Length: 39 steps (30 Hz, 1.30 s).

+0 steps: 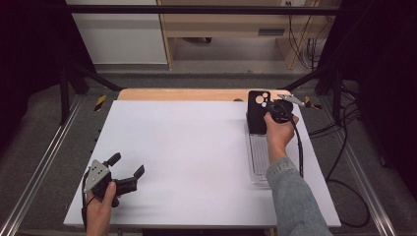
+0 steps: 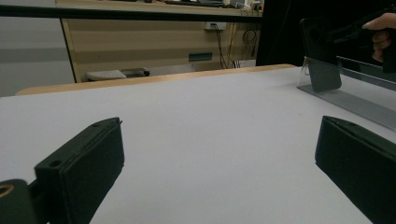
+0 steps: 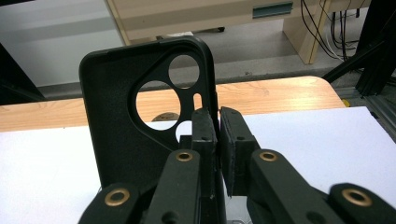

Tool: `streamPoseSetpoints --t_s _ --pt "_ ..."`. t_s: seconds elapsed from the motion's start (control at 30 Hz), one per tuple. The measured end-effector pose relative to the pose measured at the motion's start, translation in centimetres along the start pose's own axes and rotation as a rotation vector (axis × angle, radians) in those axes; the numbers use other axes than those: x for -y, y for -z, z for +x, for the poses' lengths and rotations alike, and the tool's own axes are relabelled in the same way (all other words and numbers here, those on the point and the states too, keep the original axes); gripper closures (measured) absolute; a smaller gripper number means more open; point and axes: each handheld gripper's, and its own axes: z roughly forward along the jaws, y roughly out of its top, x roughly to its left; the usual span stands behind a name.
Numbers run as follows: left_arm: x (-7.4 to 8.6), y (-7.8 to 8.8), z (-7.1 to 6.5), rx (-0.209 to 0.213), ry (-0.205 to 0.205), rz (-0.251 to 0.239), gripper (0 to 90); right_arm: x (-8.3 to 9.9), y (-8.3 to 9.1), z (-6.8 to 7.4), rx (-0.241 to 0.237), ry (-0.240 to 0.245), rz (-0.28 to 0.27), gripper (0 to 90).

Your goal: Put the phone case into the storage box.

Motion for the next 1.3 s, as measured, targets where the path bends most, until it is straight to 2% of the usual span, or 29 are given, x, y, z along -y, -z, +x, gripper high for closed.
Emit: streamPoseSetpoints --t_s 1.3 --pt "-0.04 -0.1 -0.19 -0.001 0.005 -0.005 1.3 0.23 -0.58 -0.32 -0.007 -0.037 0.0 84.3"
